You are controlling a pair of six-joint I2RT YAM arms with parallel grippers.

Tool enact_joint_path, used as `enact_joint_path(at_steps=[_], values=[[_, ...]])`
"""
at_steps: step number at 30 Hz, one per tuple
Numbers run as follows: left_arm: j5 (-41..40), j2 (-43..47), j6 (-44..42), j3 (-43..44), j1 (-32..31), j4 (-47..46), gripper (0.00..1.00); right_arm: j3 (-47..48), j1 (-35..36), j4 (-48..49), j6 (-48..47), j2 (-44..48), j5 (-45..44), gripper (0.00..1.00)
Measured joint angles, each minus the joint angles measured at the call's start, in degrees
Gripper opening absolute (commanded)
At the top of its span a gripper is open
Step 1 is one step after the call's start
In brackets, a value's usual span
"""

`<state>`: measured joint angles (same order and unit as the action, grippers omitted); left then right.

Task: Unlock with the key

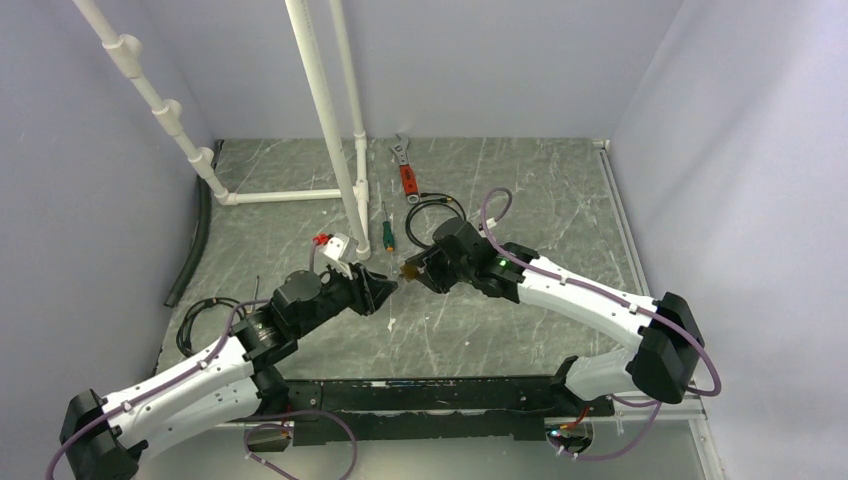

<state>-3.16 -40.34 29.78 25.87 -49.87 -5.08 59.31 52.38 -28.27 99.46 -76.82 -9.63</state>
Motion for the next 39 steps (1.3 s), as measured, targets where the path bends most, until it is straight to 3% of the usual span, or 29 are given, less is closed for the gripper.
enact_joint_path(at_steps=[9, 21, 39], values=[[2.34, -5.84, -1.99, 0.42, 0.00, 2.36, 0.32, 0.31, 0.00, -1.49, -2.54, 0.00, -0.98, 0.00], [4.09, -7.87, -3.65, 1.05, 0.00, 1.49, 0.38, 0.55, 0.00, -1.79, -3.93, -0.02, -0.98, 0.00], [4.79, -10.08, -8.15, 6.25, 0.00, 3.26, 0.24, 1.84, -0.02, -2.32, -6.10, -1.03, -0.85, 0.00]])
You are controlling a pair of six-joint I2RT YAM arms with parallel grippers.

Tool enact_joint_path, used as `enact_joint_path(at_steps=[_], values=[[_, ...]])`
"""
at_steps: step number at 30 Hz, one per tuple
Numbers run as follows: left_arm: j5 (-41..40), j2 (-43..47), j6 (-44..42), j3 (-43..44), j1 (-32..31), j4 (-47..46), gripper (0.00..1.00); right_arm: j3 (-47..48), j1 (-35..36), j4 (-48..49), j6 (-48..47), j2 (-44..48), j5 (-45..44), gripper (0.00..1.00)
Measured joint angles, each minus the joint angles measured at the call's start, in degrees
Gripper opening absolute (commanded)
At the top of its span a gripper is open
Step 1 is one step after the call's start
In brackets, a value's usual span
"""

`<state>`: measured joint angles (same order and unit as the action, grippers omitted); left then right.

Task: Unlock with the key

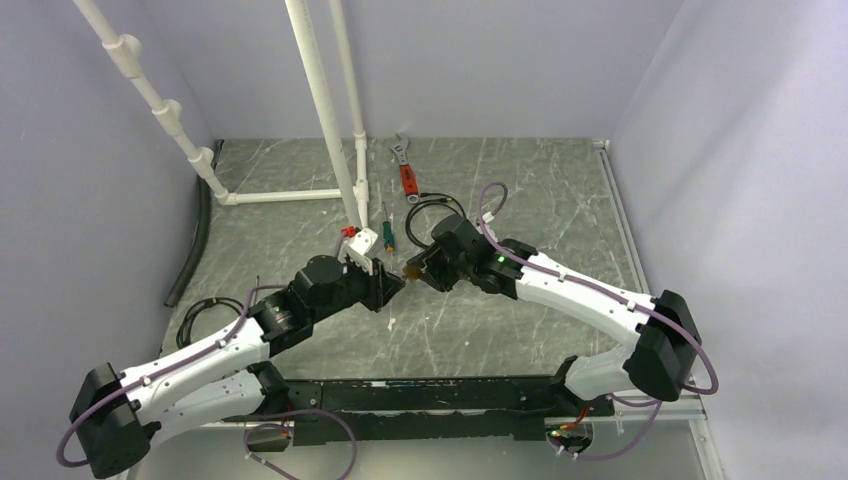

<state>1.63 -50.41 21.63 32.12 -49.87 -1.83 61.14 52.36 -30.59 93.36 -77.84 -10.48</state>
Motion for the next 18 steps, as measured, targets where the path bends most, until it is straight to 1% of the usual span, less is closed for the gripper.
enact_joint_path(at_steps=[6, 15, 18], values=[[0.00, -1.31, -0.87, 0.04, 0.02, -0.04, 0.24, 0.00, -0.13, -0.35, -0.37, -0.22, 0.02, 0.00], [-0.55, -3.10, -1.51, 0.04, 0.00, -0.04, 0.38, 0.00, -0.09, -0.22, -0.37, -0.22, 0.55, 0.00], [-0.72, -3.08, -1.49, 0.04, 0.00, -0.11, 0.38, 0.00, -0.09, -0.22, -0.37, -0.22, 0.57, 0.00]])
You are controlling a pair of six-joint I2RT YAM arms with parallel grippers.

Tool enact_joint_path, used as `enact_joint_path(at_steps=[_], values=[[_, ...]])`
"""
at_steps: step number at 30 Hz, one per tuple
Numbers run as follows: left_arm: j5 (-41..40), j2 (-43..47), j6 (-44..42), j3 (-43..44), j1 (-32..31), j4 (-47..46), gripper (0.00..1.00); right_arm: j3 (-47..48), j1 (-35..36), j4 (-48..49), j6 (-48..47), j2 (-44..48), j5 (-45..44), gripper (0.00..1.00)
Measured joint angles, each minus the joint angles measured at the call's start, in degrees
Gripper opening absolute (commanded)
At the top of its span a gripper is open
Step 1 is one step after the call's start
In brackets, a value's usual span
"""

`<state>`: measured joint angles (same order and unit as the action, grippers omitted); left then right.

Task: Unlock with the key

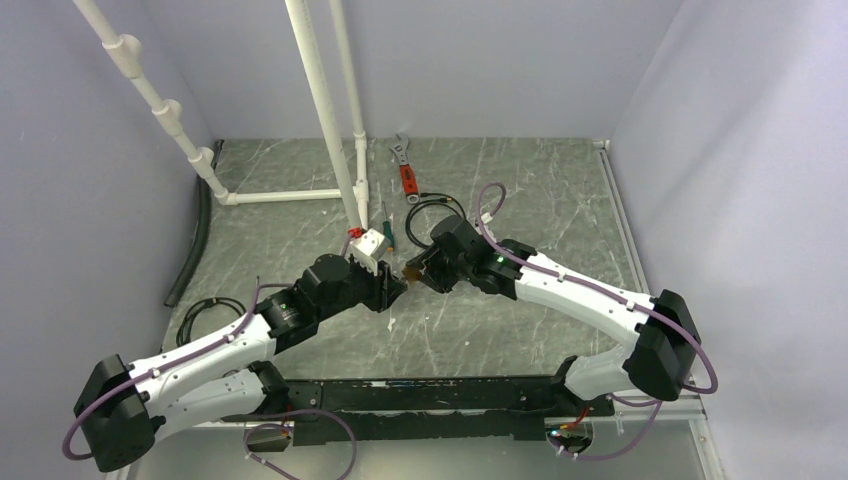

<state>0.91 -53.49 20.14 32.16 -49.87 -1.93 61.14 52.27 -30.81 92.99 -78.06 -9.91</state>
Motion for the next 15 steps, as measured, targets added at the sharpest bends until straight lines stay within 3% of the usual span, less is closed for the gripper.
enact_joint_path(at_steps=[15], values=[[-0.31, -0.92, -0.63, 0.26, 0.00, -0.70, 0.16, 0.00, 0.00, 0.48, -0.79, -0.39, 1.31, 0.00]])
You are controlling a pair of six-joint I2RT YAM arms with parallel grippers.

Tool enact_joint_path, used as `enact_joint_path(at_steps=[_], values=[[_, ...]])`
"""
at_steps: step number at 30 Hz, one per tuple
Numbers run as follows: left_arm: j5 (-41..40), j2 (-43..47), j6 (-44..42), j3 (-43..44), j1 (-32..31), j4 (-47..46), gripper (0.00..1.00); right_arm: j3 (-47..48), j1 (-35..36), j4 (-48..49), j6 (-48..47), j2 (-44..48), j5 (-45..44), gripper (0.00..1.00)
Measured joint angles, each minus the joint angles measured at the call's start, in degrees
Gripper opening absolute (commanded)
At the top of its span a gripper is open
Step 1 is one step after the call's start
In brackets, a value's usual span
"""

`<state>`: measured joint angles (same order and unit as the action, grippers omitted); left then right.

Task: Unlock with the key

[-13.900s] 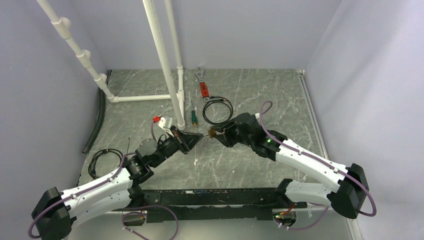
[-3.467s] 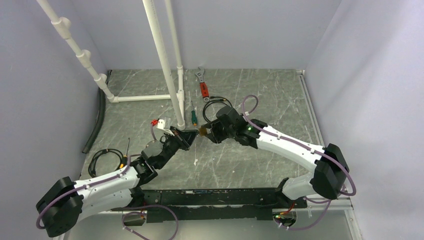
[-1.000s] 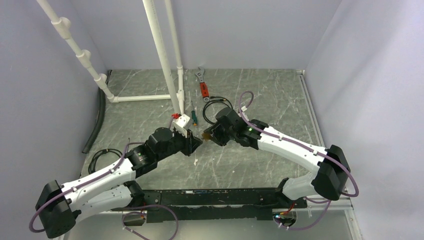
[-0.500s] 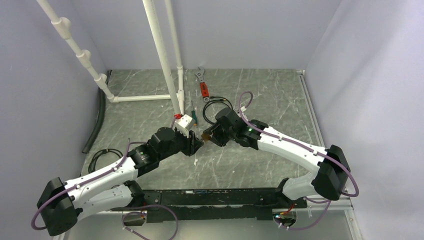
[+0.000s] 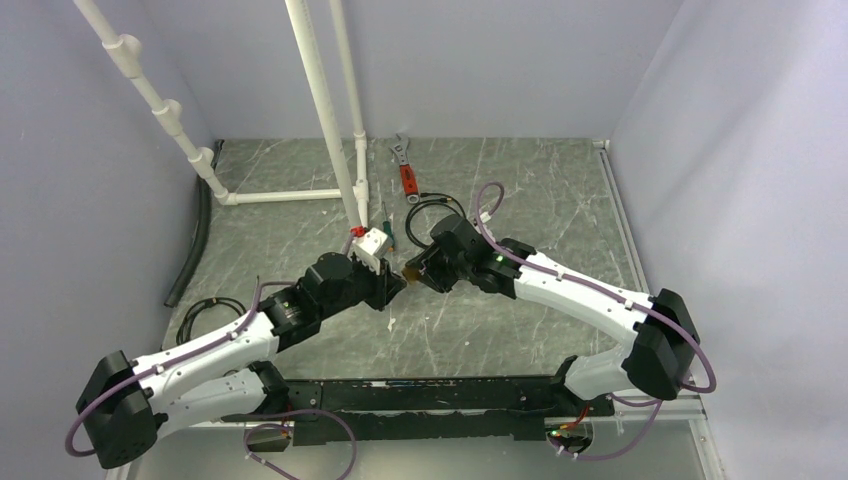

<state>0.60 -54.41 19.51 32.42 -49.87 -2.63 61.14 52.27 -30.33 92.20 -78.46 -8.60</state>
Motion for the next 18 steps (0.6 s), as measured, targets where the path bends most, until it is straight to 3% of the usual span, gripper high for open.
enact_joint_path(at_steps=[4, 18], values=[[0.00, -1.09, -0.42, 0.61, 0.00, -0.17, 0.00, 0.00, -0.22, 0.00, -0.52, 0.00, -0.07, 0.00], [-4.46, -2.43, -3.85, 1.07, -0.20, -1.64, 0.00, 2.84, -0.59, -2.14, -1.40, -0.31, -0.31, 0.00]])
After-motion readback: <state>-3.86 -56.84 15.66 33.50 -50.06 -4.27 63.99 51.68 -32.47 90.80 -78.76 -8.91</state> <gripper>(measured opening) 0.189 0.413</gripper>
